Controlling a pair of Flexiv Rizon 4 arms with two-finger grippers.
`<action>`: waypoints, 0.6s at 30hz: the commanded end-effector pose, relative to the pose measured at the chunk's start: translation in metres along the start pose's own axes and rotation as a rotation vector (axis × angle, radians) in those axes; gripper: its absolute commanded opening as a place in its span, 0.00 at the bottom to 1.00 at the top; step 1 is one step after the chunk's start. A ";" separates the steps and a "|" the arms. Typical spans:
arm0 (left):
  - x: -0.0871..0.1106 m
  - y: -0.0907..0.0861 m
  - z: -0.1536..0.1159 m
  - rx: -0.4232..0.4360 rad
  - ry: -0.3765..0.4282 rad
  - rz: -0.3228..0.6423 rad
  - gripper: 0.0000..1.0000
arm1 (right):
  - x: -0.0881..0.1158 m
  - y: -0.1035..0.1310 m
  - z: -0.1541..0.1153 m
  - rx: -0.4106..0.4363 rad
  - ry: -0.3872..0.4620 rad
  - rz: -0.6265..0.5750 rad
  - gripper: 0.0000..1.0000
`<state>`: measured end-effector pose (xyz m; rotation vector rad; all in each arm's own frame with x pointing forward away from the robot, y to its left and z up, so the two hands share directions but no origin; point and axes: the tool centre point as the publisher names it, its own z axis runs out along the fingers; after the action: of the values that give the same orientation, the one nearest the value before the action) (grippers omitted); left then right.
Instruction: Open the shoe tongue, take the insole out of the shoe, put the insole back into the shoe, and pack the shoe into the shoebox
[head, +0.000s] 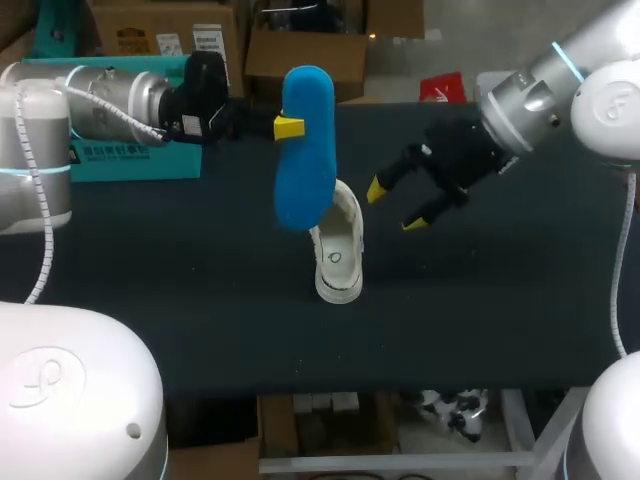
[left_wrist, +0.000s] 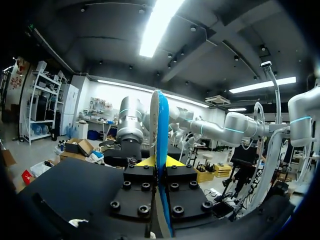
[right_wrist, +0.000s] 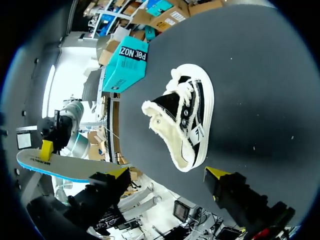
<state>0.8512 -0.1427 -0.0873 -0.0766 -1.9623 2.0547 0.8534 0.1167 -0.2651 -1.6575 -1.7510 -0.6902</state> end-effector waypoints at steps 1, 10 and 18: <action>0.001 0.005 0.006 0.020 -0.010 -0.004 0.00 | -0.013 -0.007 -0.002 -0.034 0.208 0.194 1.00; 0.001 0.005 0.006 0.020 -0.010 -0.004 0.00 | -0.016 -0.013 0.006 0.031 0.268 0.340 1.00; 0.001 0.005 0.006 0.020 -0.010 -0.004 0.00 | -0.017 -0.001 0.006 0.108 0.386 0.484 1.00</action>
<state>0.8483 -0.1483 -0.0906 -0.0598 -1.9480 2.0720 0.8411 0.1112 -0.2781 -1.7095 -1.2156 -0.6854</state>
